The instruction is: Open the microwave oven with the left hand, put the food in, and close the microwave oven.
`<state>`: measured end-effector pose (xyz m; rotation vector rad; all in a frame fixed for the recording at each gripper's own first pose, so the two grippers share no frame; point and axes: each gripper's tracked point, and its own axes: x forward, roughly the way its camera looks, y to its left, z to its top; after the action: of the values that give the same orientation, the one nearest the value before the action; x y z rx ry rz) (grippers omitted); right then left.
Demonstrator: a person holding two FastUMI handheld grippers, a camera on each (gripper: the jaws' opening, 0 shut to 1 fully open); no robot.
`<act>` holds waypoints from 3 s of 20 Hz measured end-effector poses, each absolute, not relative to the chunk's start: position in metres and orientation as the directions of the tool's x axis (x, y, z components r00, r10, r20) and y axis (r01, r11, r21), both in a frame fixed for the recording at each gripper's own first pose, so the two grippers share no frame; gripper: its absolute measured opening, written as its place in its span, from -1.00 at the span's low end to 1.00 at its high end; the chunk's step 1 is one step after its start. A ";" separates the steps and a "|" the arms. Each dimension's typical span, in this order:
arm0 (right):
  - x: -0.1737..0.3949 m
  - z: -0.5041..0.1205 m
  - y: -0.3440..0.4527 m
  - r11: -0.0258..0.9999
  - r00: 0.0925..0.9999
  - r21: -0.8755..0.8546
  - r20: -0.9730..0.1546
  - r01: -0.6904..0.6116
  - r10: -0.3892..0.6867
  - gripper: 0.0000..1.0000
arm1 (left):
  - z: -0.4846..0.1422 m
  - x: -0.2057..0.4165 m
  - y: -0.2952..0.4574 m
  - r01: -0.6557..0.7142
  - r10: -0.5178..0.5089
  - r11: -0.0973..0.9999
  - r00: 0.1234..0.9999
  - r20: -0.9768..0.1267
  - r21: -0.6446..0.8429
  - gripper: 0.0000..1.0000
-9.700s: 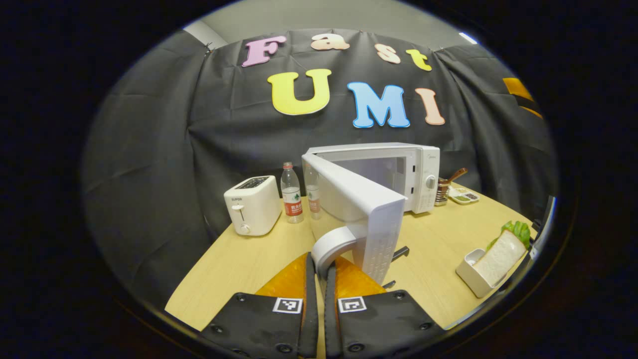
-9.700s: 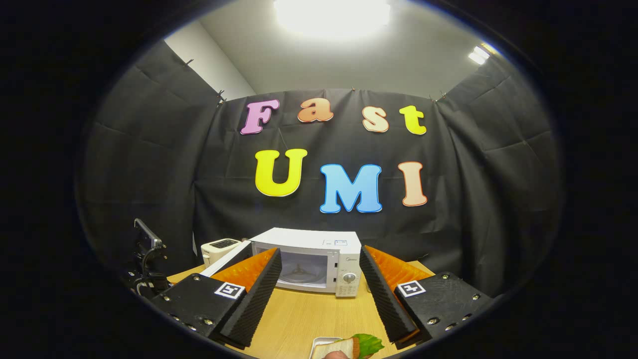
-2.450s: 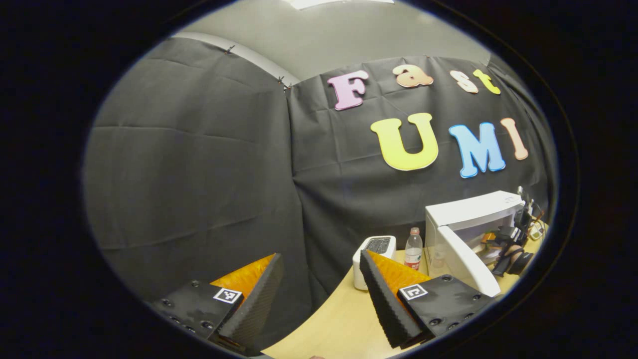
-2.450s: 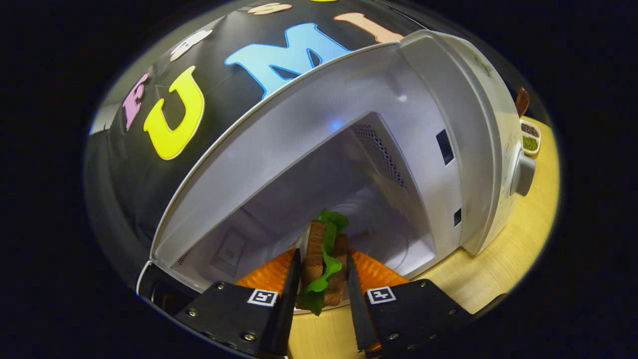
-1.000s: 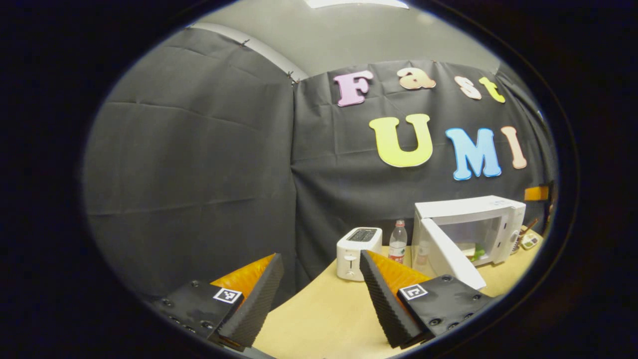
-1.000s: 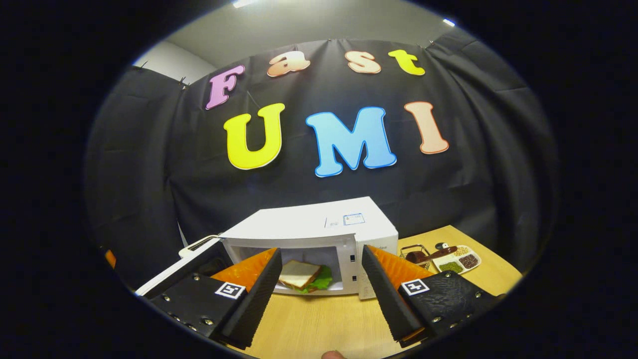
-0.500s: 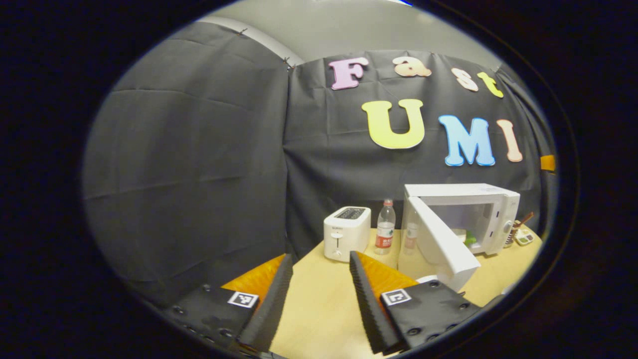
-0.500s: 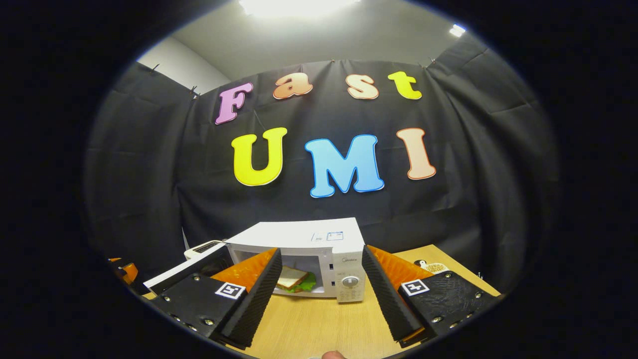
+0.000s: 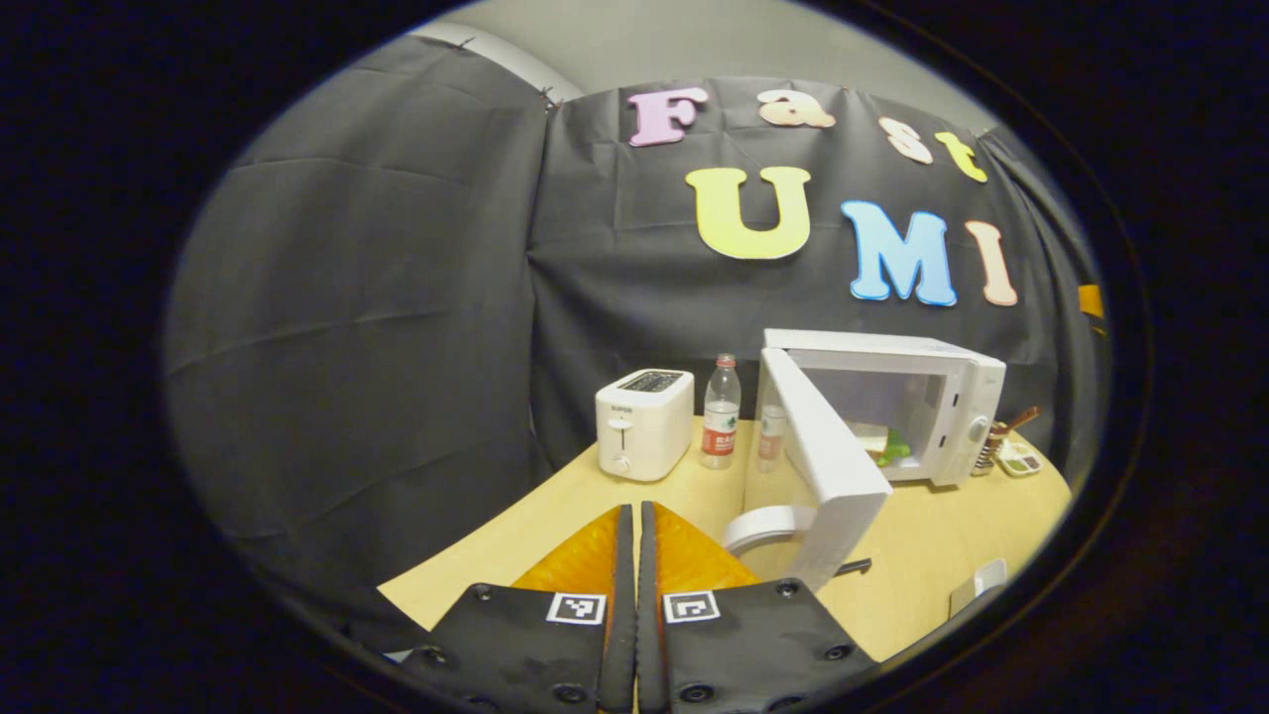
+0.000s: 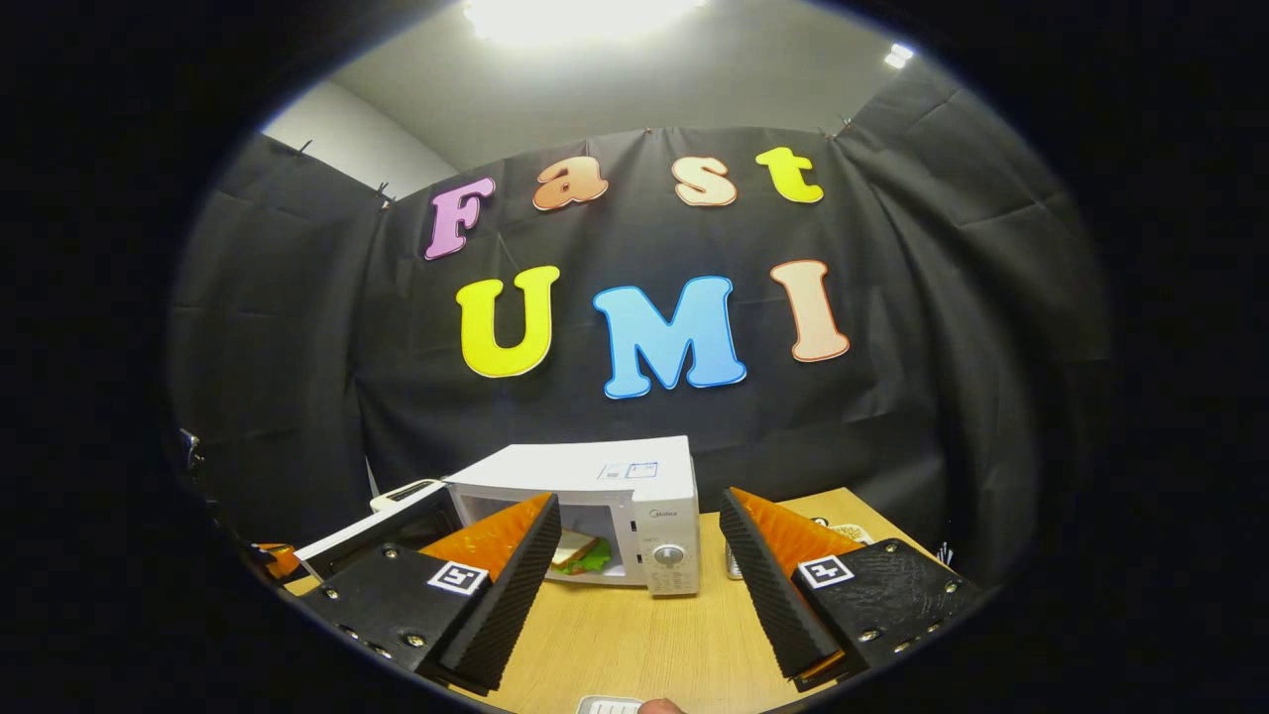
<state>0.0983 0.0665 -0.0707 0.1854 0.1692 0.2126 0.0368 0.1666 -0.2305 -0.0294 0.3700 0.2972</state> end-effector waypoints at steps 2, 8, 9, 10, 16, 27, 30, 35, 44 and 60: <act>0.093 -0.068 0.054 0.962 0.964 0.191 -0.143 -0.195 0.224 0.95 | -0.231 0.038 0.148 -0.263 0.258 0.964 0.894 -0.366 0.038 -0.85; 0.078 -0.074 0.020 0.968 0.963 0.150 -0.150 -0.200 0.222 0.96 | -0.231 0.037 0.117 -0.255 0.256 0.965 0.889 -0.380 0.054 -0.86; 0.076 -0.074 0.014 0.969 0.964 0.148 -0.150 -0.200 0.221 0.96 | -0.229 0.037 0.110 -0.252 0.256 0.966 0.890 -0.378 0.061 -0.86; 0.074 -0.074 0.008 0.969 0.963 0.145 -0.152 -0.201 0.222 0.96 | -0.227 0.039 0.102 -0.247 0.253 0.967 0.892 -0.374 0.065 -0.85; 0.062 -0.071 -0.027 0.970 0.965 0.138 -0.143 -0.202 0.221 0.95 | -0.219 0.054 0.042 -0.195 0.204 0.979 0.908 -0.365 0.061 -0.87; 0.054 -0.068 -0.039 0.982 0.974 0.113 -0.148 -0.153 0.169 0.96 | -0.216 0.100 -0.023 -0.053 0.060 0.998 0.929 -0.365 0.030 -0.85; 0.060 -0.065 -0.036 0.986 0.979 0.109 -0.145 -0.129 0.144 0.96 | -0.218 0.116 -0.032 -0.010 0.017 1.000 0.930 -0.367 0.021 -0.85; 0.067 -0.061 -0.028 0.991 0.984 0.098 -0.143 -0.095 0.108 0.96 | -0.224 0.142 -0.050 0.069 -0.065 0.998 0.925 -0.374 -0.005 -0.86; 0.075 -0.062 -0.021 0.997 0.987 0.070 -0.157 -0.021 0.032 0.95 | -0.229 0.178 -0.088 0.210 -0.213 0.976 0.905 -0.369 -0.050 -0.85; 0.073 -0.078 -0.030 0.988 0.968 0.039 -0.213 0.146 -0.134 0.96 | -0.237 0.257 -0.134 0.366 -0.365 0.929 0.869 -0.334 -0.063 -0.86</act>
<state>0.0733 -0.0302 -0.0781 0.0550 0.2119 -0.1419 0.2574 -0.1338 -0.2373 0.0023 0.3489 -0.3820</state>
